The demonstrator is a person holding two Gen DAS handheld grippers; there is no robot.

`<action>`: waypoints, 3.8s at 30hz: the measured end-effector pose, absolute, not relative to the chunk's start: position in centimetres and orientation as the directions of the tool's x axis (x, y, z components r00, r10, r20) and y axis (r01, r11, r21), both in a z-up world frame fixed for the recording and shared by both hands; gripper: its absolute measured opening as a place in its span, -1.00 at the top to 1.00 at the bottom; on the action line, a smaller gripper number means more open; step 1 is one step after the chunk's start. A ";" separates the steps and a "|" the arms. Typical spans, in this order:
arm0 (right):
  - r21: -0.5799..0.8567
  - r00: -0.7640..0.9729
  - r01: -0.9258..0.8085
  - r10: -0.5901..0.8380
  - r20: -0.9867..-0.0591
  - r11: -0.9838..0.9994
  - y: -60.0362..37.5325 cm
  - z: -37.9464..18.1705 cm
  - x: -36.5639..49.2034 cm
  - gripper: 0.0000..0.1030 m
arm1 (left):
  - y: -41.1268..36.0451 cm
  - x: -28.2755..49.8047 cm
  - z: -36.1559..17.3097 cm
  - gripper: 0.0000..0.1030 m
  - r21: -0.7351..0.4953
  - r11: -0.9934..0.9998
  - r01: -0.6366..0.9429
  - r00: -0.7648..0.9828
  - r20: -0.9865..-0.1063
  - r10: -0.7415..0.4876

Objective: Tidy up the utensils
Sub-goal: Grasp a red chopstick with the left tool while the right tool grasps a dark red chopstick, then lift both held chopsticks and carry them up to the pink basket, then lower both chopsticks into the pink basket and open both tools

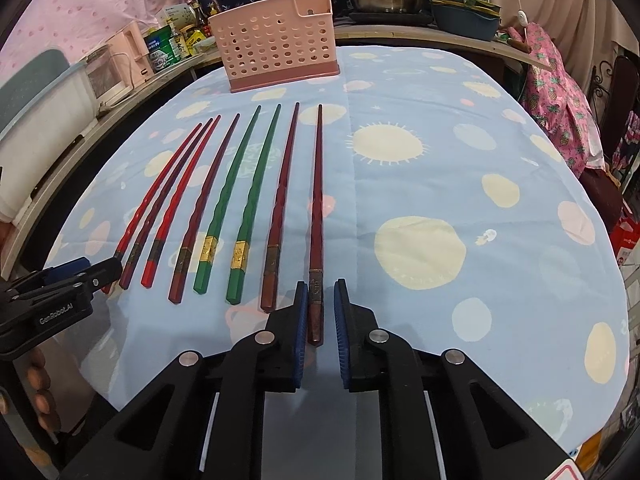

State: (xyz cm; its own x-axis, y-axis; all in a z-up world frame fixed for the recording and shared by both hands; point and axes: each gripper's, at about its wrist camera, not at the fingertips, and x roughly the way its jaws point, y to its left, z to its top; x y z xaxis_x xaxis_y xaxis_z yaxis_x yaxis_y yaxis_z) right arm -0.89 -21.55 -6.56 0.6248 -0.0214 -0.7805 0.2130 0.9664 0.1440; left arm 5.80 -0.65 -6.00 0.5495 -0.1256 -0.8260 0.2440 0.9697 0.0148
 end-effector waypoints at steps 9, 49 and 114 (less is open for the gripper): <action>0.145 0.624 0.212 -0.019 -0.781 0.966 -21.5 -6.5 -0.9 0.80 | -0.5 5.9 -5.8 0.74 -0.006 0.967 0.254 0.537 -0.831 -0.146; 0.214 0.835 0.230 -0.080 -0.544 0.949 -27.4 7.1 2.4 0.86 | 2.3 10.5 7.0 0.88 -0.117 0.970 0.211 0.699 -0.676 -0.233; 0.372 0.950 0.088 0.035 -0.311 0.924 -31.7 20.5 14.9 0.86 | -2.8 24.1 24.1 0.87 -0.217 0.938 0.271 0.817 -0.463 -0.344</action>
